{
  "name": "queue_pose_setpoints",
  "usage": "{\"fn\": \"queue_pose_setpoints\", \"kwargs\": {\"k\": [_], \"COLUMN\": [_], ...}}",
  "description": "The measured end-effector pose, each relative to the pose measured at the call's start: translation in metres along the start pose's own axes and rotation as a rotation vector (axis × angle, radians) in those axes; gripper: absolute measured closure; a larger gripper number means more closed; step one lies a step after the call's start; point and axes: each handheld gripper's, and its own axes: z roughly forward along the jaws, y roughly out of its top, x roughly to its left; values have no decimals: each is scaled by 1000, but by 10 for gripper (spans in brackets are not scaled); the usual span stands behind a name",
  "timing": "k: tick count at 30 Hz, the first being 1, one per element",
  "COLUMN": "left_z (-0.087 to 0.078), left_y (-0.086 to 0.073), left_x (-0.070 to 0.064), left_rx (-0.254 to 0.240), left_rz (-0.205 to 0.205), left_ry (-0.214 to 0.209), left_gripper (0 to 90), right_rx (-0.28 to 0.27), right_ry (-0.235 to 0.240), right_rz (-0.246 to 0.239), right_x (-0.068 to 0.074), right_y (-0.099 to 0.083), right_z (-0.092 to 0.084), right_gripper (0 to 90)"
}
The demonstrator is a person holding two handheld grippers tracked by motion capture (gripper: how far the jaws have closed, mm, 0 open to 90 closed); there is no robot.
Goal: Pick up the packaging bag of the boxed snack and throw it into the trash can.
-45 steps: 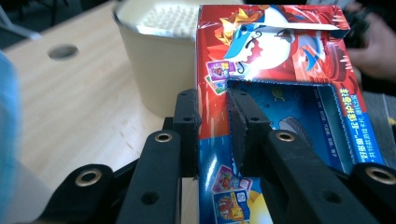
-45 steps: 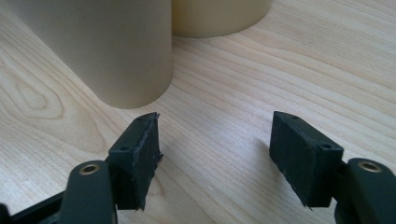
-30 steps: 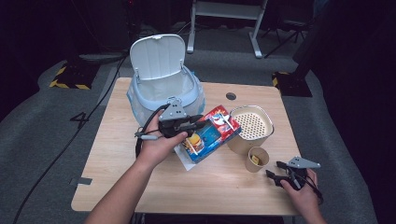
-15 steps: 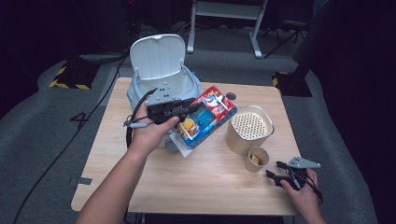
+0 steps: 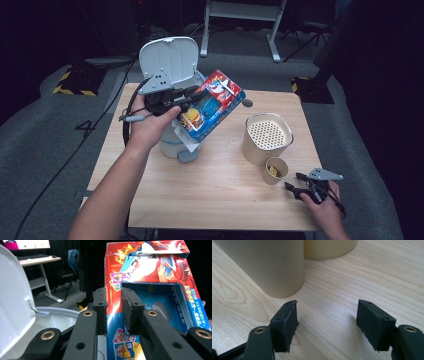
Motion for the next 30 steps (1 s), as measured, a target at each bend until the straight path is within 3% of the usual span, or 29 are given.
{"fn": "queue_pose_setpoints", "kwargs": {"k": [10,20,28,30], "left_z": [-10,-14,-12,-12], "left_y": [26,40,40,40], "left_x": [7,31,53,54], "left_rx": [-67,-127,-180,-183], "left_rz": [7,-18,-46,-44], "left_ry": [43,179,301,313], "left_gripper": [749,749,749,749], "right_rx": [0,0,0,0], "right_ry": [-1,-1,-1,-1], "right_rz": [-1,-1,-1,-1], "right_x": [0,0,0,0], "right_y": [0,0,0,0], "right_z": [0,0,0,0], "right_gripper": [335,335,335,335]}}
